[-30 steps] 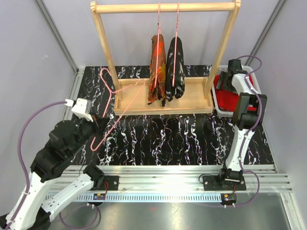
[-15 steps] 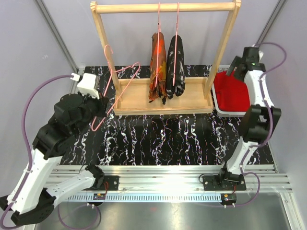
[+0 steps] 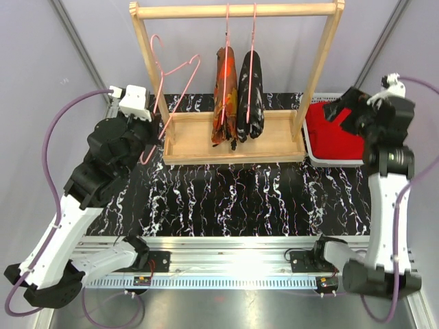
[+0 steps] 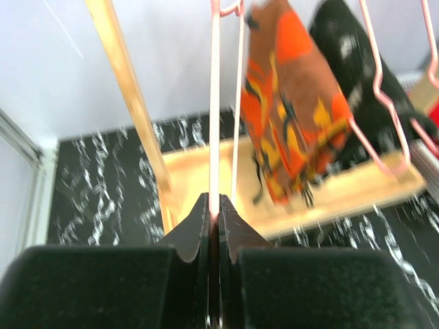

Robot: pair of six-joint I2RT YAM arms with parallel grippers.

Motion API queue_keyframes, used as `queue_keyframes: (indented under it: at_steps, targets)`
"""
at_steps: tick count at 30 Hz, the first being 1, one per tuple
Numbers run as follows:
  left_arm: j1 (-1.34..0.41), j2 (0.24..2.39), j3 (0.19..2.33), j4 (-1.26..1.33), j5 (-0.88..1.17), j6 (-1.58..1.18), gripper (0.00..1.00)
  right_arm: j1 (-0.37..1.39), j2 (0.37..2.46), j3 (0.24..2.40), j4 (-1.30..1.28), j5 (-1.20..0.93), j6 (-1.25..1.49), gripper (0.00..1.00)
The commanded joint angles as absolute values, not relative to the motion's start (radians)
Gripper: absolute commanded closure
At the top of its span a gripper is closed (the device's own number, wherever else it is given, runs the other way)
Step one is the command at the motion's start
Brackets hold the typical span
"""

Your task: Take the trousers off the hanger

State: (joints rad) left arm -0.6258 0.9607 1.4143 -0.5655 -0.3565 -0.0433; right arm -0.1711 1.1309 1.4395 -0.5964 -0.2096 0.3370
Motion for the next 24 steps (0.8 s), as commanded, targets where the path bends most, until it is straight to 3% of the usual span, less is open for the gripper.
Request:
queue_keyframes:
  at_steps: [1,6,11,18,24]
  targets:
    - [-0.630,0.982,1.454,-0.329,-0.454,0.023,1.00,-0.169,0.982,1.333,-0.464,-0.455,0.425,0.01]
    - [-0.624,1.066,1.489,-0.172,-0.572,0.112,1.00,-0.170,0.743,1.195,-0.436,-0.566,0.485,0.01]
    - [-0.562,1.242,1.659,-0.216,-0.543,0.098,1.00,-0.170,0.528,1.128,-0.463,-0.578,0.535,0.01]
    - [-0.471,1.417,1.798,-0.264,-0.463,0.055,1.00,-0.167,0.431,1.193,-0.604,-0.623,0.526,0.01]
    - [-0.414,1.459,1.752,-0.284,-0.382,0.014,1.00,-0.160,0.433,1.192,-0.617,-0.637,0.519,0.00]
